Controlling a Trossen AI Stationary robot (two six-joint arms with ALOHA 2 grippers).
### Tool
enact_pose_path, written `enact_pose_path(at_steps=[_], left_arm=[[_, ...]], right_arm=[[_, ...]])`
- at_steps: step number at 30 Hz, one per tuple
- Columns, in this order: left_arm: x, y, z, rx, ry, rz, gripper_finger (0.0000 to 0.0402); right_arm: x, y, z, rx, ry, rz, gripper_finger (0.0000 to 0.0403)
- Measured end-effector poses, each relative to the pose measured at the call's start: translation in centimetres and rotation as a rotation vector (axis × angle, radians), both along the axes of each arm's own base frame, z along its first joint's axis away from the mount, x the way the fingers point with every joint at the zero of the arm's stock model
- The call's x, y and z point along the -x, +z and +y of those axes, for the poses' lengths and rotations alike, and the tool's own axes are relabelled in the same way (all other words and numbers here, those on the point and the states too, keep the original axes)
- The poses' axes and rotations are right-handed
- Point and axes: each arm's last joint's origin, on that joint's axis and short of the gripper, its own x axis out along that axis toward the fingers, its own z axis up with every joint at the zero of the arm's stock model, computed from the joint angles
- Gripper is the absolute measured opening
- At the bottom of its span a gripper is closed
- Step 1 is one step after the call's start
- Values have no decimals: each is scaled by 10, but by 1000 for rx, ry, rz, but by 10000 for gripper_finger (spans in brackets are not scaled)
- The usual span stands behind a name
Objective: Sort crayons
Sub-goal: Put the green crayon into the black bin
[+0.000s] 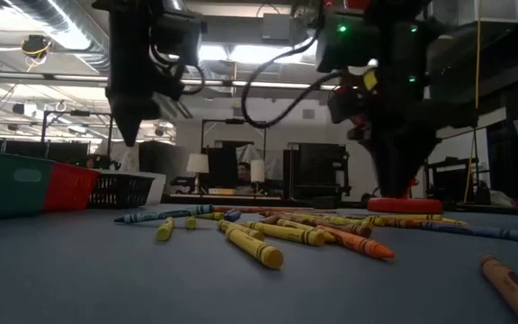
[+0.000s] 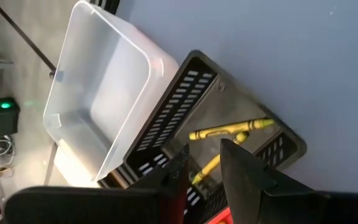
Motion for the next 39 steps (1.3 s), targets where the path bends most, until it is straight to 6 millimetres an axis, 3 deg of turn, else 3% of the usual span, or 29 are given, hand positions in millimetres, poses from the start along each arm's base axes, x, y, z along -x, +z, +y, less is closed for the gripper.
enact_pose_path(at_steps=[9, 17, 24, 39], left_arm=[[-3, 0, 0, -8, -1, -36, 74], [-6, 0, 1, -14, -1, -69, 74], [-9, 0, 1, -20, -1, -99, 74], [-10, 0, 2, -23, 1, -114, 74]], right_arm=[[32, 1, 16, 3, -144, 52, 124], [61, 1, 21, 64, -492, -11, 124], [61, 0, 27, 96, -811, -100, 124], [51, -22, 33, 109, -911, -74, 124]])
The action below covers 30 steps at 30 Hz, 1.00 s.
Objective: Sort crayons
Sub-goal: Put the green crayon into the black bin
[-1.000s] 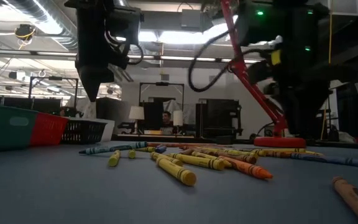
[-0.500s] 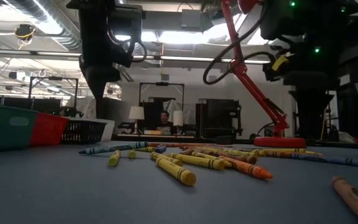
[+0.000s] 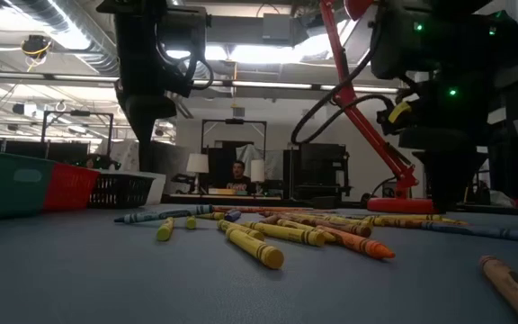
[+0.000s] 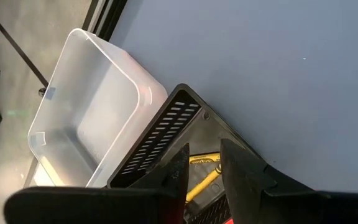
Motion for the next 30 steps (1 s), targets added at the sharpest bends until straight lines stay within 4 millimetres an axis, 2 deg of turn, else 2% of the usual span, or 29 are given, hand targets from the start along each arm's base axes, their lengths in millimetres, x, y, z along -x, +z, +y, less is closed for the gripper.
enact_pose_path(at_steps=[10, 19, 23, 26, 30], left_arm=[[0, 0, 0, 0, 0, -2, 74], [0, 0, 0, 0, 0, -2, 74], [0, 0, 0, -1, 0, -3, 74], [-1, 0, 0, -2, 0, -11, 74], [-4, 0, 1, -8, 0, -41, 74]], right_arm=[[-1, -2, 0, -5, -13, -13, 124], [14, -25, -1, -70, -78, -17, 124], [15, -27, -2, -68, -78, -14, 122], [15, -27, -2, -67, -69, -19, 101], [14, -27, -2, -65, -36, -19, 51]])
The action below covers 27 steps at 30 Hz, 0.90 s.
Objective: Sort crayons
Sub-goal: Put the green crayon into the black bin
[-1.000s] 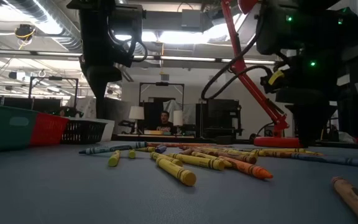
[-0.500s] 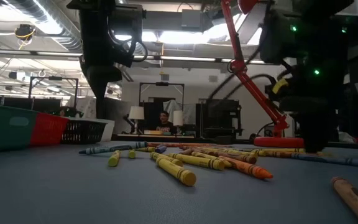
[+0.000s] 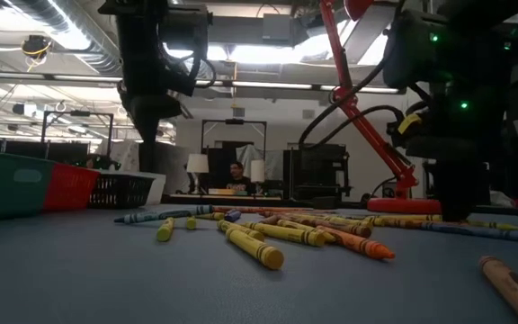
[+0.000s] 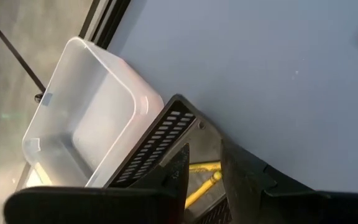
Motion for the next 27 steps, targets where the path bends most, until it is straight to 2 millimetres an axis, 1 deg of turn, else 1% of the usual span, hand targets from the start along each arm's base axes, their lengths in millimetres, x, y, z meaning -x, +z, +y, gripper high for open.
enact_pose_path(at_steps=[3, 4, 6, 9, 11, 15, 16, 18, 21, 24, 27], left_arm=[[-3, 0, 1, -6, -2, -29, 74], [-4, 0, 1, -8, -2, -39, 74], [-6, 1, 1, -12, -2, -59, 74], [-9, 1, 1, -14, -7, -90, 74], [-11, 2, -1, -17, -14, -113, 74], [-18, 3, -7, -9, -46, -166, 74], [-20, 3, -9, 11, -66, -183, 74], [-24, 3, -13, 58, -124, -215, 74], [-34, 5, -20, 115, -245, -281, 74], [-45, 9, -29, 160, -405, -352, 74], [-55, 14, -38, 185, -579, -422, 74]], right_arm=[[0, 0, 0, 9, 50, 8, 16], [0, 0, 0, 13, 64, 11, 11], [0, 0, -1, 21, 78, 14, 11], [-1, 1, 0, 24, 113, 21, 27], [-3, 6, 0, 25, 147, 13, 31], [-9, 18, 1, 43, 229, -17, 19], [-11, 23, 1, 57, 250, -40, 14], [-17, 35, 1, 93, 295, -96, 7], [-23, 46, 1, 150, 363, -148, 8], [-33, 58, 2, 205, 441, -252, 18], [-44, 64, 5, 244, 545, -346, 22]])
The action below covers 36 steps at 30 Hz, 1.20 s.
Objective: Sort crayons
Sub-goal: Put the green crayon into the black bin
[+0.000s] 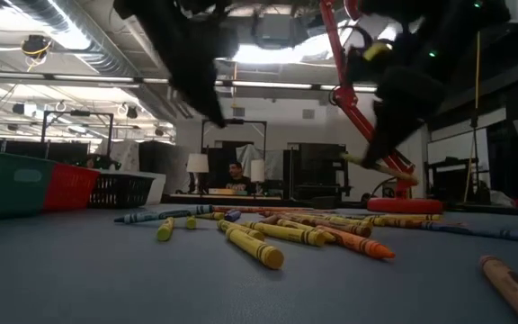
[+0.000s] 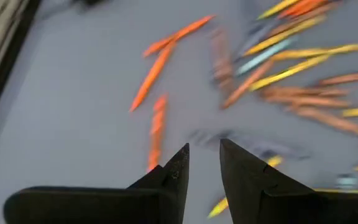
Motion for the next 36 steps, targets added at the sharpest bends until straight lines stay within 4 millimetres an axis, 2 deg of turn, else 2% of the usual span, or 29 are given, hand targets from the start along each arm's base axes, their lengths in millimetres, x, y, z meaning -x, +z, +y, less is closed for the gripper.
enact_pose_path(at_steps=[7, 15, 23, 36], left_arm=[[-10, 7, -21, -1, -268, -100, 74], [-11, 8, -31, -20, -315, -109, 74], [-19, 16, -34, -49, -336, -220, 74], [-23, 22, -36, -79, -348, -300, 74]], right_arm=[[-19, 14, 3, 182, 244, -166, 24], [-34, 32, 7, 347, 398, -349, 25], [-42, 46, 3, 388, 386, -504, 25], [-42, 43, -4, 320, 321, -478, 25]])
